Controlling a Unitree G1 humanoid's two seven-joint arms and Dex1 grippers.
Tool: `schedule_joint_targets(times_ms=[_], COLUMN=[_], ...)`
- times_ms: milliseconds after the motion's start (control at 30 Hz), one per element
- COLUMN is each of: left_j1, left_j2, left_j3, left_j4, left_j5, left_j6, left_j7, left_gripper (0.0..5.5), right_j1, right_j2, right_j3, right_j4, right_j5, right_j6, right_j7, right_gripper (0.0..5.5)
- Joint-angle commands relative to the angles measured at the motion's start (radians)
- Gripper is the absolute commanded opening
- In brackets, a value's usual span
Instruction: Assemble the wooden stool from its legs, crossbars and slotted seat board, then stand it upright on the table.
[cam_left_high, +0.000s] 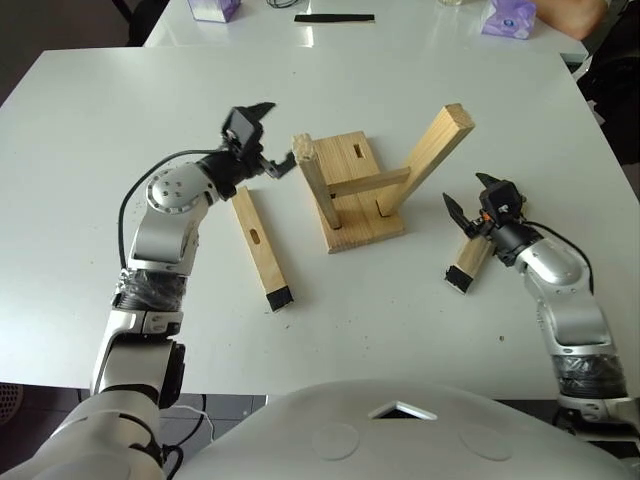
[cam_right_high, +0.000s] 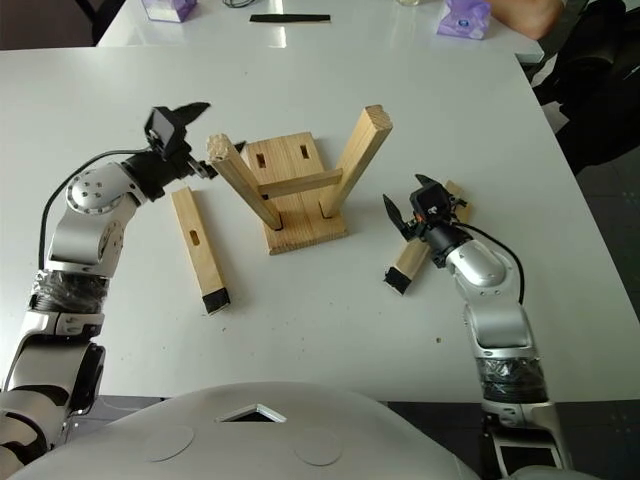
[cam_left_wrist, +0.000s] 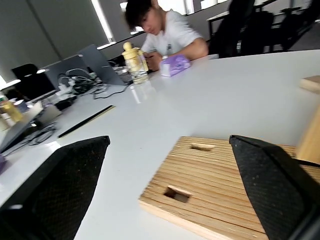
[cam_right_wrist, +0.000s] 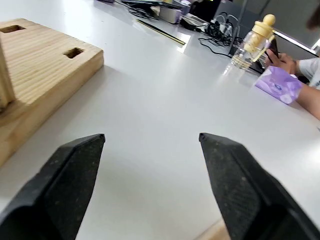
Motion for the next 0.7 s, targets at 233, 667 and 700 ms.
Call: schedule_joint_targets(times_ms=[233, 667, 700], left_j1=[0.08, 0.103, 0.097], left_j2=[-0.113, -0.144, -0.131], left_j3=[-0.154, -0.278, -0.273], left_j4=[-0.254, -0.267, -0.261], left_j5=[-0.001, 0.065, 0.066], left_j6=[0.148, 0.142, 0.135], left_j7=[0.016, -0.017, -0.033], left_gripper=[4.46, 4.46, 4.46], right_j1=[0.113, 0.149, 0.168], right_j2=[-0.184, -0.231, -0.246], right_j3=[0.181, 0.183, 0.156], right_j4=[-0.229, -0.187, -0.207], right_j5=[0.064, 0.056, 0.074], right_j6=[0.094, 0.094, 0.091], right_j7=[0.328, 0.375, 0.389], right_gripper=[3.49, 3.49, 3.49])
